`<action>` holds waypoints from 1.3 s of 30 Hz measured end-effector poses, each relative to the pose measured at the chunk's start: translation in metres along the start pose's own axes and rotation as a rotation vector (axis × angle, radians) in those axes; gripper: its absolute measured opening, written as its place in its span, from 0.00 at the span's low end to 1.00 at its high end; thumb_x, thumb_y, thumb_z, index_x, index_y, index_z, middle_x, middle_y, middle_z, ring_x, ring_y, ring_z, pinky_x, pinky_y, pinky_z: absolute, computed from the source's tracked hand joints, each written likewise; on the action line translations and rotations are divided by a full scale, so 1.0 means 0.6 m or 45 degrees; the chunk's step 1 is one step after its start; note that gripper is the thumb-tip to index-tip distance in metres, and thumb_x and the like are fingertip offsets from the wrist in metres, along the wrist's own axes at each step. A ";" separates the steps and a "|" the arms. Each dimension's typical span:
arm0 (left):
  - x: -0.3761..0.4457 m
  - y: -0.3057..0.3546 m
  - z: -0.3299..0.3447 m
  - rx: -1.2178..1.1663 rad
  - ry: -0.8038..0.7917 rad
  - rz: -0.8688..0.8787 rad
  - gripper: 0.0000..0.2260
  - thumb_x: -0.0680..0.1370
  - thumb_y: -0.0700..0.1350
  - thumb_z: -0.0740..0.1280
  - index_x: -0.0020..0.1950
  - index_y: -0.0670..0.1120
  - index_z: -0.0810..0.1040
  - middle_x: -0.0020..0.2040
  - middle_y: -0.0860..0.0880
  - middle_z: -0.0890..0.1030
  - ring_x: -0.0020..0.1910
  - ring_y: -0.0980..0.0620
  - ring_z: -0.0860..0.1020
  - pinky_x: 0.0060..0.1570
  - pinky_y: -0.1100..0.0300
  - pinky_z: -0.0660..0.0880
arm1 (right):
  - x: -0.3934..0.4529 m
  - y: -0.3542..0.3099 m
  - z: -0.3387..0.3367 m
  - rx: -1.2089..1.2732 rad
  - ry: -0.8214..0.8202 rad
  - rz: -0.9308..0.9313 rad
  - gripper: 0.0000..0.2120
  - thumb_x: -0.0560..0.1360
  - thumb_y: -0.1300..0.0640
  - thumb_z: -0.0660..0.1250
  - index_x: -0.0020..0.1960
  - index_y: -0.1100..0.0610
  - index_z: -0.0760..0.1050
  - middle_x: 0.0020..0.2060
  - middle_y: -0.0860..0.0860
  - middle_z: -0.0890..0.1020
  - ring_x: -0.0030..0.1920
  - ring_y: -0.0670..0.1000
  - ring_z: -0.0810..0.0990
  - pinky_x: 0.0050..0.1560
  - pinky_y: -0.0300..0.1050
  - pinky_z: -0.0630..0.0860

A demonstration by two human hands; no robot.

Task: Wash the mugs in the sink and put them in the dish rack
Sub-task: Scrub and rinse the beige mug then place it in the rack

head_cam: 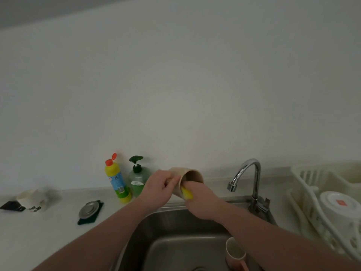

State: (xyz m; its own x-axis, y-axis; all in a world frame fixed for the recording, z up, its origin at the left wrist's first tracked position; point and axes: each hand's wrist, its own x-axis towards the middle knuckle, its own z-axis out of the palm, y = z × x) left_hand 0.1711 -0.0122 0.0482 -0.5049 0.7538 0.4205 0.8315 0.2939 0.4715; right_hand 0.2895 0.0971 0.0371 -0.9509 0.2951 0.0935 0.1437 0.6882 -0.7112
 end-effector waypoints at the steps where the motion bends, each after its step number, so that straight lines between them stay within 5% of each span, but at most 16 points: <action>1: 0.000 0.000 0.001 -0.009 0.004 0.019 0.21 0.77 0.54 0.59 0.33 0.37 0.71 0.29 0.49 0.68 0.30 0.58 0.64 0.35 0.67 0.63 | -0.001 -0.008 -0.002 0.311 0.036 0.126 0.17 0.74 0.67 0.62 0.62 0.57 0.72 0.54 0.52 0.76 0.53 0.51 0.76 0.52 0.43 0.78; 3: 0.001 -0.001 0.004 0.009 0.006 0.044 0.20 0.79 0.52 0.61 0.34 0.38 0.72 0.30 0.50 0.68 0.31 0.59 0.65 0.35 0.67 0.63 | -0.003 -0.026 -0.004 1.031 0.077 0.300 0.18 0.75 0.71 0.61 0.61 0.58 0.73 0.56 0.52 0.75 0.55 0.52 0.76 0.52 0.46 0.81; 5: 0.005 -0.001 0.007 0.024 0.016 0.058 0.16 0.81 0.46 0.63 0.34 0.41 0.72 0.30 0.53 0.68 0.33 0.59 0.66 0.35 0.66 0.63 | 0.002 -0.034 0.000 1.333 0.158 0.334 0.18 0.75 0.72 0.60 0.62 0.58 0.73 0.56 0.53 0.76 0.56 0.53 0.77 0.54 0.49 0.80; 8: 0.012 0.007 0.001 -0.003 0.039 0.094 0.15 0.79 0.48 0.61 0.32 0.47 0.68 0.28 0.56 0.66 0.31 0.59 0.66 0.35 0.68 0.64 | 0.007 -0.035 0.011 1.004 0.264 0.260 0.16 0.75 0.68 0.62 0.59 0.55 0.74 0.53 0.53 0.79 0.54 0.53 0.79 0.54 0.48 0.80; 12: 0.026 0.011 -0.017 -0.011 0.051 0.052 0.17 0.76 0.51 0.57 0.32 0.43 0.69 0.27 0.54 0.65 0.30 0.58 0.66 0.34 0.67 0.63 | 0.001 -0.030 -0.005 0.309 0.242 -0.062 0.21 0.73 0.69 0.61 0.63 0.54 0.69 0.51 0.49 0.76 0.49 0.48 0.75 0.44 0.30 0.71; 18: 0.034 0.012 -0.029 0.087 0.013 0.010 0.18 0.81 0.45 0.62 0.32 0.45 0.67 0.30 0.50 0.67 0.32 0.57 0.65 0.36 0.61 0.62 | 0.009 -0.002 -0.024 -0.441 -0.017 -0.319 0.36 0.73 0.70 0.62 0.77 0.57 0.53 0.74 0.52 0.61 0.74 0.50 0.59 0.73 0.42 0.59; 22: 0.030 0.010 -0.025 0.090 -0.009 0.012 0.18 0.81 0.47 0.62 0.32 0.45 0.67 0.30 0.50 0.67 0.32 0.58 0.65 0.37 0.59 0.63 | 0.017 0.005 -0.009 -0.342 -0.002 -0.255 0.32 0.72 0.69 0.62 0.74 0.57 0.59 0.70 0.53 0.67 0.70 0.52 0.66 0.70 0.45 0.64; 25: 0.026 0.010 -0.023 0.072 -0.006 0.086 0.19 0.77 0.53 0.58 0.31 0.43 0.68 0.29 0.48 0.68 0.30 0.57 0.63 0.34 0.64 0.62 | 0.015 -0.004 0.004 -0.077 0.134 -0.131 0.19 0.74 0.68 0.62 0.64 0.57 0.70 0.57 0.53 0.77 0.53 0.50 0.76 0.55 0.41 0.75; 27: 0.025 0.007 -0.022 0.060 0.012 0.103 0.22 0.76 0.59 0.55 0.31 0.43 0.68 0.28 0.48 0.68 0.29 0.56 0.63 0.33 0.64 0.63 | 0.014 -0.009 0.007 0.123 0.192 -0.049 0.16 0.76 0.67 0.62 0.61 0.56 0.72 0.52 0.51 0.78 0.47 0.47 0.75 0.45 0.34 0.74; 32: 0.029 0.005 -0.022 0.074 0.027 0.090 0.20 0.77 0.58 0.55 0.32 0.45 0.67 0.28 0.52 0.66 0.30 0.58 0.64 0.35 0.66 0.63 | 0.027 -0.022 0.015 0.585 0.255 0.085 0.18 0.75 0.65 0.63 0.63 0.51 0.73 0.54 0.49 0.79 0.54 0.51 0.78 0.57 0.51 0.78; 37: 0.044 0.009 -0.034 0.087 0.050 -0.005 0.18 0.81 0.45 0.62 0.31 0.48 0.64 0.30 0.52 0.66 0.33 0.58 0.65 0.34 0.67 0.62 | 0.019 -0.019 -0.024 -0.055 0.185 -0.211 0.22 0.75 0.69 0.61 0.67 0.57 0.69 0.59 0.53 0.76 0.57 0.52 0.76 0.54 0.35 0.70; 39: 0.048 0.010 -0.040 0.111 0.019 -0.022 0.19 0.81 0.46 0.61 0.30 0.49 0.63 0.31 0.52 0.67 0.34 0.57 0.65 0.35 0.67 0.62 | 0.015 -0.010 -0.036 -0.331 0.091 -0.335 0.28 0.73 0.71 0.61 0.72 0.57 0.64 0.67 0.52 0.72 0.66 0.52 0.71 0.64 0.37 0.67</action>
State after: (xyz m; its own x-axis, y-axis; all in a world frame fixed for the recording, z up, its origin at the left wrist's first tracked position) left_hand 0.1559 -0.0025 0.0818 -0.5226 0.7394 0.4246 0.8391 0.3575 0.4100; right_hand 0.2859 0.1099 0.0570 -0.9442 0.1249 0.3047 -0.0296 0.8892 -0.4565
